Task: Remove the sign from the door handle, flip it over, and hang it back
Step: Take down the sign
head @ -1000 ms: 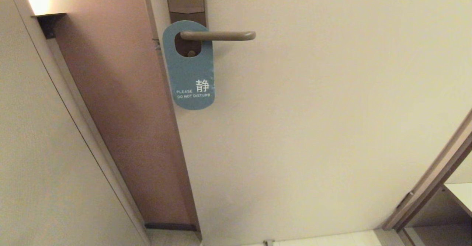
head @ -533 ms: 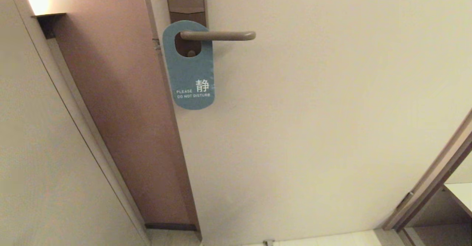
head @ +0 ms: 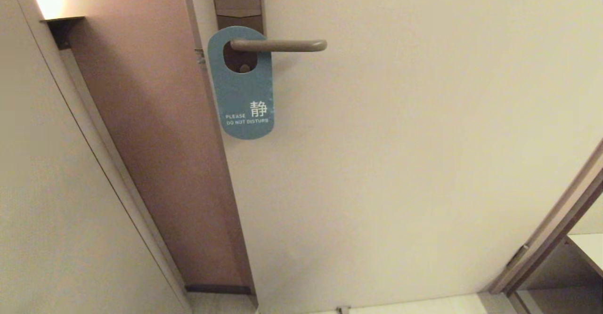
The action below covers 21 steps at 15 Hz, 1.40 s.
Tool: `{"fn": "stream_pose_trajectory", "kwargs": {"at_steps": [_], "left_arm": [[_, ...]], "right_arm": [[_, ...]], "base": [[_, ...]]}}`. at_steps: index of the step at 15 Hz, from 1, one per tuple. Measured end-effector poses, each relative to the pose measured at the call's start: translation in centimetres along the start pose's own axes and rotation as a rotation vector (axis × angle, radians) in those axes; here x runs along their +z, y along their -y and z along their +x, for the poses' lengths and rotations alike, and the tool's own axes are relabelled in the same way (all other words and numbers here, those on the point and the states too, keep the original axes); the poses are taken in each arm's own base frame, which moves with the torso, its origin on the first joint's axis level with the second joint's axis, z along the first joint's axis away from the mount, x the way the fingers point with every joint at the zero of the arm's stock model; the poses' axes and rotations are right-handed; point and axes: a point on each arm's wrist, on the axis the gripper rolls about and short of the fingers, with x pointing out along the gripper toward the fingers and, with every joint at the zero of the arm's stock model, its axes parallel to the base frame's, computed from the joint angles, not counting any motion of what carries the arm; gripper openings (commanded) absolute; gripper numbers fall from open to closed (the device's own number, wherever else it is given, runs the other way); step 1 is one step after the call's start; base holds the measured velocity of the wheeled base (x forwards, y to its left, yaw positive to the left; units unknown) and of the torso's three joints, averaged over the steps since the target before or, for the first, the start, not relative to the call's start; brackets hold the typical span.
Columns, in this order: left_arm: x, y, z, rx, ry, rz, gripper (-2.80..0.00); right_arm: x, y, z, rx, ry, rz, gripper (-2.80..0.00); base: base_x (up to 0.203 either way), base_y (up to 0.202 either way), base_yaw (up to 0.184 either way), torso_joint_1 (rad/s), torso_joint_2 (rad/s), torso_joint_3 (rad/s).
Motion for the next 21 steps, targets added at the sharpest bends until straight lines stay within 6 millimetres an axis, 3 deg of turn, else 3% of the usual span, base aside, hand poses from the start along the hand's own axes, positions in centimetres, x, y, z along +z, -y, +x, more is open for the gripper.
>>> {"fn": "stream_pose_trajectory", "kwargs": {"at_steps": [3, 7, 10, 16, 21], "left_arm": [[2.7, 0.0, -0.2, -0.077, 0.040, -0.028, -2.80], [8.3, -0.5, 1.0, -0.127, 0.056, -0.078, -2.80], [11.8, -0.8, 2.8, -0.177, 0.042, -0.097, -2.80], [17.1, -0.8, 7.3, -0.248, -0.007, -0.181, -2.80], [19.1, -0.3, 11.4, -0.414, 0.024, -0.208, -2.80]], "right_arm": [[0.0, 0.0, 0.0, 0.000, 0.000, 0.000, -2.80], [0.0, 0.0, 0.0, 0.000, 0.000, 0.000, -2.80], [0.0, 0.0, 0.0, 0.000, 0.000, -0.001, -2.80], [0.0, 0.0, 0.0, 0.000, 0.000, 0.000, -2.80], [0.0, 0.0, 0.0, 0.001, 0.000, 0.000, -2.80]], "base": [[0.000, 0.000, 0.000, 0.000, 0.00, 0.000], [0.000, 0.000, 0.000, 0.000, 0.00, 0.000], [0.000, 0.000, 0.000, 0.000, 0.00, 0.000], [0.000, 0.000, 0.000, 0.000, 0.00, 0.000], [0.000, 0.000, 0.000, 0.000, 0.00, 0.000]]}}
